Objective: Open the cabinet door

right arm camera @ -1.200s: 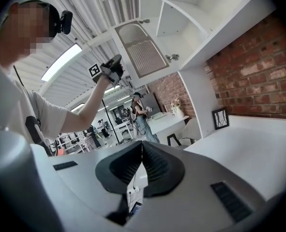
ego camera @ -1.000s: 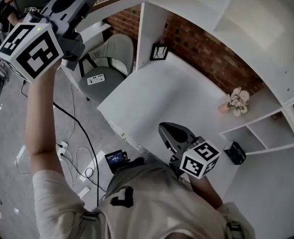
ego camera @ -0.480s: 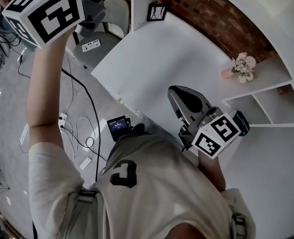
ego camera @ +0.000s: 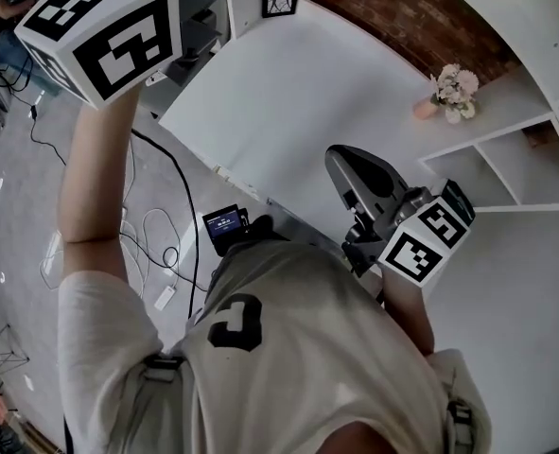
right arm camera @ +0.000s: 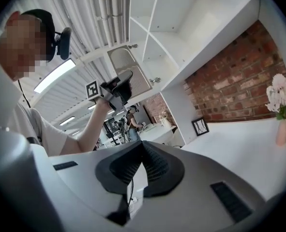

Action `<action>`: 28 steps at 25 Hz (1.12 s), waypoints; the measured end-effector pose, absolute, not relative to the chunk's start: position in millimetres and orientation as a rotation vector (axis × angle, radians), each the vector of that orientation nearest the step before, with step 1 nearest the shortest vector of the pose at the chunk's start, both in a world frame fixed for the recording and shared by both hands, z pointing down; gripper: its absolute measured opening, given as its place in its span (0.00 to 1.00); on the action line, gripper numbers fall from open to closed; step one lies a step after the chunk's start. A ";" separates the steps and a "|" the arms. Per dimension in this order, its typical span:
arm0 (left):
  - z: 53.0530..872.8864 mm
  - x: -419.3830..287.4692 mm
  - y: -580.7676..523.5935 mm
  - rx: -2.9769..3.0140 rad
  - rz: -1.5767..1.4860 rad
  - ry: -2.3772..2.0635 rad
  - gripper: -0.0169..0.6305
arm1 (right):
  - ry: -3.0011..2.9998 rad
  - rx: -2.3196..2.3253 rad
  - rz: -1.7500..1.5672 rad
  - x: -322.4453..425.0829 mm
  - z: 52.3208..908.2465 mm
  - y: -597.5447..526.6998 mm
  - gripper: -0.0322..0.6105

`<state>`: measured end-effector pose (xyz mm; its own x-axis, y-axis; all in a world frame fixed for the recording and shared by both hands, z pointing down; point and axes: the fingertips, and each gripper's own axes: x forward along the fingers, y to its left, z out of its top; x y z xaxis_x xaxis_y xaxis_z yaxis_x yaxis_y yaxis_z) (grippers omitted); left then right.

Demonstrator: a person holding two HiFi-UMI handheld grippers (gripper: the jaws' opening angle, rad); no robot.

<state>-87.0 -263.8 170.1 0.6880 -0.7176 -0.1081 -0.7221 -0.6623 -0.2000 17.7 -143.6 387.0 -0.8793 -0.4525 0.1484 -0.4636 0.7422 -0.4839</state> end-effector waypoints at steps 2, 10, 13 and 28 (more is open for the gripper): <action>172.9 -78.2 -259.6 -2.687 0.030 1.155 0.05 | -2.913 0.781 0.816 26.1 386.4 -139.4 0.09; 200.0 -44.0 -216.5 -2.730 0.043 1.163 0.05 | -2.972 0.794 0.722 64.0 372.9 -119.7 0.09; 208.3 -42.6 -204.8 -2.765 0.108 1.203 0.05 | -3.069 0.726 0.753 73.3 354.1 -107.9 0.09; 269.2 -8.2 -127.8 -2.823 0.255 1.482 0.05 | -3.106 0.573 0.798 135.3 361.0 -75.8 0.09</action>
<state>-8.2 -127.8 269.2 0.5583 -0.8217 -0.1140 -0.8126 -0.5694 0.1243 135.3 -75.8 361.0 -0.9317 -0.3625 -0.0243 -0.3058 0.8186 -0.4861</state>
